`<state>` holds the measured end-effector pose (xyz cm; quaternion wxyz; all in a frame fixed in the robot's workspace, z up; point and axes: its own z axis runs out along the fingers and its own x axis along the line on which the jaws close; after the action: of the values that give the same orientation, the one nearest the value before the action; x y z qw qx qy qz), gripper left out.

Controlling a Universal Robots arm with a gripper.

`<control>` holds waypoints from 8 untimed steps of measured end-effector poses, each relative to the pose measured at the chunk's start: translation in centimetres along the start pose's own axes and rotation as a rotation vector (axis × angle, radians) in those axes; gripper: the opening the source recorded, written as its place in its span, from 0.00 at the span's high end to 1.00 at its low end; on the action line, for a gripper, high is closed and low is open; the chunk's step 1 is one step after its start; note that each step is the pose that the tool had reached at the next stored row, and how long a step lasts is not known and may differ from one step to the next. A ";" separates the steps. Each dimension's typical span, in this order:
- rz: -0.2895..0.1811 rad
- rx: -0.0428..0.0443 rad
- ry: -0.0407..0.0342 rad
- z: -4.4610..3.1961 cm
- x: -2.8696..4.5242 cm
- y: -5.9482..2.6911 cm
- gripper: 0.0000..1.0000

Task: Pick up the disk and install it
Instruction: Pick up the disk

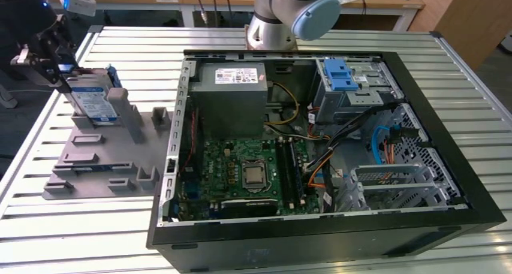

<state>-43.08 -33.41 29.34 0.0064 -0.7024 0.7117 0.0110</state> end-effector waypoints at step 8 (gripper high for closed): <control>0.000 0.0001 -0.0001 0.29 0.01 0.05 0.49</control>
<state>-43.13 -33.41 29.05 0.0065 -0.7024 0.7116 0.0110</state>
